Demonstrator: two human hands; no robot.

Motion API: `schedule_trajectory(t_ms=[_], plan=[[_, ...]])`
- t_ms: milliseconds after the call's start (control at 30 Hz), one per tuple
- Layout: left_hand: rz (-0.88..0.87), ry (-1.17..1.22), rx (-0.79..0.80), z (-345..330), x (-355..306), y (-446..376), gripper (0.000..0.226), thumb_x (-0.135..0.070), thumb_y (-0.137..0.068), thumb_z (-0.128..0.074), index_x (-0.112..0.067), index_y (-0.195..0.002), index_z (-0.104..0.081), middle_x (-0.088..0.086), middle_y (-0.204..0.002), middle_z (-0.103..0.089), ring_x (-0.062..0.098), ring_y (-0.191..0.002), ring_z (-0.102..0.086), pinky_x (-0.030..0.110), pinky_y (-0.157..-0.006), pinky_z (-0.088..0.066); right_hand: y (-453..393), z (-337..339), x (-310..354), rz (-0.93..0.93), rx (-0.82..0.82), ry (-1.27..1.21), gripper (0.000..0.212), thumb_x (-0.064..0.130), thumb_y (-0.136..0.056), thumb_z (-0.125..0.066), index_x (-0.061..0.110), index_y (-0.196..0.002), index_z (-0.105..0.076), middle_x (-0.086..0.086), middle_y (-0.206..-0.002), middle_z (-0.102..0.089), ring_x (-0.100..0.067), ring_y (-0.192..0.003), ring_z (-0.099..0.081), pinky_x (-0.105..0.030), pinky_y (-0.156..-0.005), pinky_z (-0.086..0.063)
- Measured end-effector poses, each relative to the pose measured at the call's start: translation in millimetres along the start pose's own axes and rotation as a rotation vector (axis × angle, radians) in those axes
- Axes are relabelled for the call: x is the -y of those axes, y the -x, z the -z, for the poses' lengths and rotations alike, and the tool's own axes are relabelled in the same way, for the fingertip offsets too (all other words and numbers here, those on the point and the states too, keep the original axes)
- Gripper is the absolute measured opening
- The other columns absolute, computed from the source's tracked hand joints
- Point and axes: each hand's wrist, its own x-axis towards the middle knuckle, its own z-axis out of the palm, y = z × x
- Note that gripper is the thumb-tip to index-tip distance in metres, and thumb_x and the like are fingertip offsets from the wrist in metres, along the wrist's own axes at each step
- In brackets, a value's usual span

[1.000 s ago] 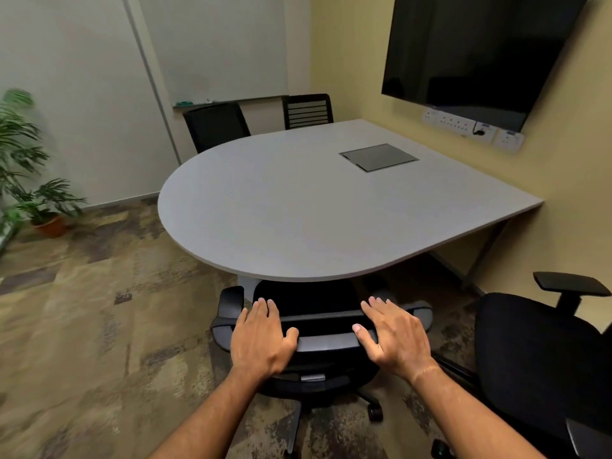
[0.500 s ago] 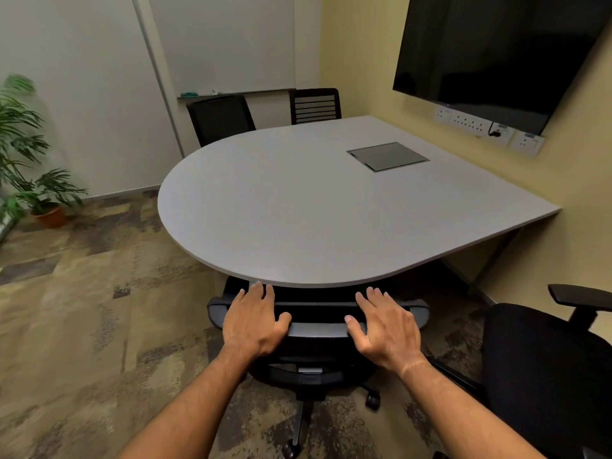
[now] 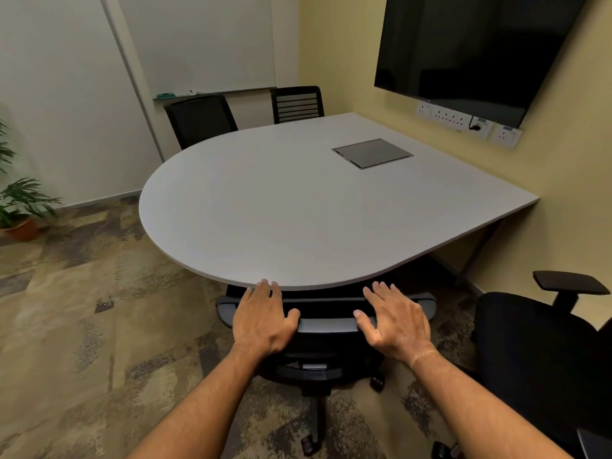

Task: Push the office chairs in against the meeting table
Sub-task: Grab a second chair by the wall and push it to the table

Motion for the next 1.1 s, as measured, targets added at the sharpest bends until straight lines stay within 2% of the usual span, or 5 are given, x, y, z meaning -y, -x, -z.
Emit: schedule_trajectory(t_ms=[233, 467, 833, 1100], plan=[[0.038, 0.000, 0.022, -3, -20, -12, 0.079, -0.054, -0.092, -0.025, -0.002, -0.153, -0.022, 0.019, -0.160, -0.024, 0.025, -0.150, -0.017, 0.040, -0.124, -0.013, -12, 1, -23, 0.001, 0.015, -0.016, 0.080, 0.063, -0.084, -0.024, 0.010, -0.135, -0.056, -0.014, -0.140, -0.055, -0.028, -0.133, -0.048, -0.038, -0.115, -0.033], [0.094, 0.022, -0.010, -13, -71, -22, 0.080, -0.053, -0.091, -0.025, -0.003, -0.154, -0.020, 0.018, -0.161, -0.022, 0.025, -0.150, -0.016, 0.040, -0.124, -0.013, -29, 4, -80, 0.065, 0.025, -0.003, 0.075, 0.061, -0.085, -0.028, 0.010, -0.131, -0.060, -0.014, -0.136, -0.059, -0.026, -0.129, -0.052, -0.036, -0.112, -0.033], [0.234, 0.030, -0.049, -21, -151, -50, 0.079, -0.053, -0.092, -0.029, -0.004, -0.153, -0.022, 0.018, -0.161, -0.023, 0.025, -0.149, -0.019, 0.039, -0.123, -0.014, -70, 9, -168, 0.205, 0.072, -0.006, 0.081, 0.066, -0.085, -0.019, 0.016, -0.142, -0.048, -0.008, -0.148, -0.047, -0.026, -0.139, -0.039, -0.040, -0.112, -0.037], [0.286, 0.036, -0.042, -25, -190, -81, 0.080, -0.053, -0.092, -0.028, -0.004, -0.154, -0.021, 0.018, -0.161, -0.021, 0.025, -0.150, -0.016, 0.039, -0.124, -0.011, -104, 9, -213, 0.251, 0.061, -0.014, 0.084, 0.066, -0.084, -0.018, 0.014, -0.141, -0.049, -0.009, -0.147, -0.048, -0.026, -0.139, -0.040, -0.037, -0.114, -0.033]])
